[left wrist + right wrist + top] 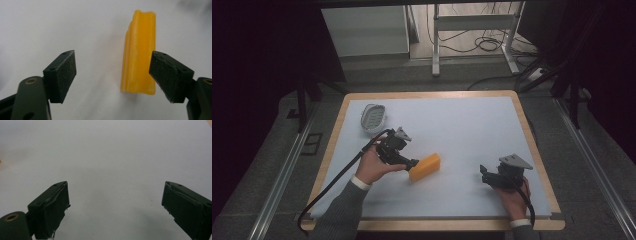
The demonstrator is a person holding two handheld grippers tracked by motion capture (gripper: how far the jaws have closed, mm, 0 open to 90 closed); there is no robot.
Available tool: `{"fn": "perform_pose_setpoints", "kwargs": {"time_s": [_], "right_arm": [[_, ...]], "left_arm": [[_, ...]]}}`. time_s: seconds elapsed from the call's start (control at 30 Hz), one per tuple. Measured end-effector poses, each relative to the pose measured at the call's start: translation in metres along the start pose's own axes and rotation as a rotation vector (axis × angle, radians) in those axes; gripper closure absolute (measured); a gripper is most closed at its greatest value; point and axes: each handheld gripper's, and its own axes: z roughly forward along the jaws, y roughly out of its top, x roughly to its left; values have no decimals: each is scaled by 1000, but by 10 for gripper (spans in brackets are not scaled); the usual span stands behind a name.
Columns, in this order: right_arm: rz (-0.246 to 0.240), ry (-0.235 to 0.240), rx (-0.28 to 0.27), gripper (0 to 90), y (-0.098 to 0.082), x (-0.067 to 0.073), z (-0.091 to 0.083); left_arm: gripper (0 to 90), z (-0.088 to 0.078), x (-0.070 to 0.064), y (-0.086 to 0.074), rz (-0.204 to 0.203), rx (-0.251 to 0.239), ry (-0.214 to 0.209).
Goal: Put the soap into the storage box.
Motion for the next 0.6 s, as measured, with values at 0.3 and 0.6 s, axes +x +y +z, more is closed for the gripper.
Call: {"fn": "perform_pose_setpoints", "kwargs": {"time_s": [0.3,0.6], "right_arm": [[-6,-1,-1,77,0,0,0],[-3,-2,-1,77,0,0,0]], "left_arm": [[230,8,-11,12,42,26,3],[231,17,-20,22,72,43,-17]]}}
